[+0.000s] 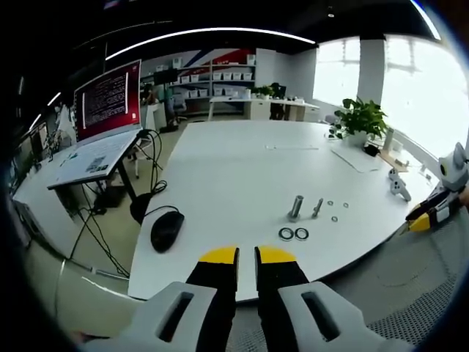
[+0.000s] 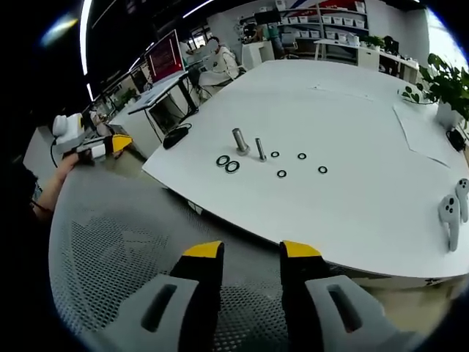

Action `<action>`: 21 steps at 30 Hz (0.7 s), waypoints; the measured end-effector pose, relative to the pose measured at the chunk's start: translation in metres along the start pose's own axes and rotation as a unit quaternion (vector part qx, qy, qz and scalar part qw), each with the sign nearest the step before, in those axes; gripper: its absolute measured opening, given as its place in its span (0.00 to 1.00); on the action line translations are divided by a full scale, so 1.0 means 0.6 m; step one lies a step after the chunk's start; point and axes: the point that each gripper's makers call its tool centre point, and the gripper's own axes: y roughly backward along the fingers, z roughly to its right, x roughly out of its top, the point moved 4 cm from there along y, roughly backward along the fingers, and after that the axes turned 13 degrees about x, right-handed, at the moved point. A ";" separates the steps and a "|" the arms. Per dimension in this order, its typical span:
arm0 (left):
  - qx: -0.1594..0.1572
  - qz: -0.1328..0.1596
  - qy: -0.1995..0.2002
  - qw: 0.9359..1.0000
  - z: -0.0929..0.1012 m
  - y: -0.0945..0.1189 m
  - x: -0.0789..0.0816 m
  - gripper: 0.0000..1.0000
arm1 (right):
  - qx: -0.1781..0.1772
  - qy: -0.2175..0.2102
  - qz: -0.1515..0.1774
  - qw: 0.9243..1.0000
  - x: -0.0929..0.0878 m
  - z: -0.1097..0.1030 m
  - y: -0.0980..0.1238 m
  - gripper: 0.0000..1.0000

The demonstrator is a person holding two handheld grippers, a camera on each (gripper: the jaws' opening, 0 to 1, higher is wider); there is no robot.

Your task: Place the washer onto the threaded stud by aligning its center hole with the stud, sliding it down to the base, and recovering from edge contact or off-axis alignment until the washer reaches the visible bottom stop.

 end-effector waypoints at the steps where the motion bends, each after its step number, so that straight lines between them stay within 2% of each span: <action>1: 0.000 0.000 0.000 1.000 0.000 0.000 0.000 0.06 | 0.001 0.000 -0.001 1.000 0.000 0.000 0.000 0.32; 16: 0.003 0.002 0.003 1.000 -0.001 -0.001 0.002 0.06 | 0.004 -0.003 -0.001 1.000 0.000 -0.002 -0.002 0.31; 21: 0.005 -0.008 0.008 1.000 -0.002 -0.001 -0.001 0.06 | 0.004 -0.004 -0.002 1.000 0.000 -0.002 -0.003 0.31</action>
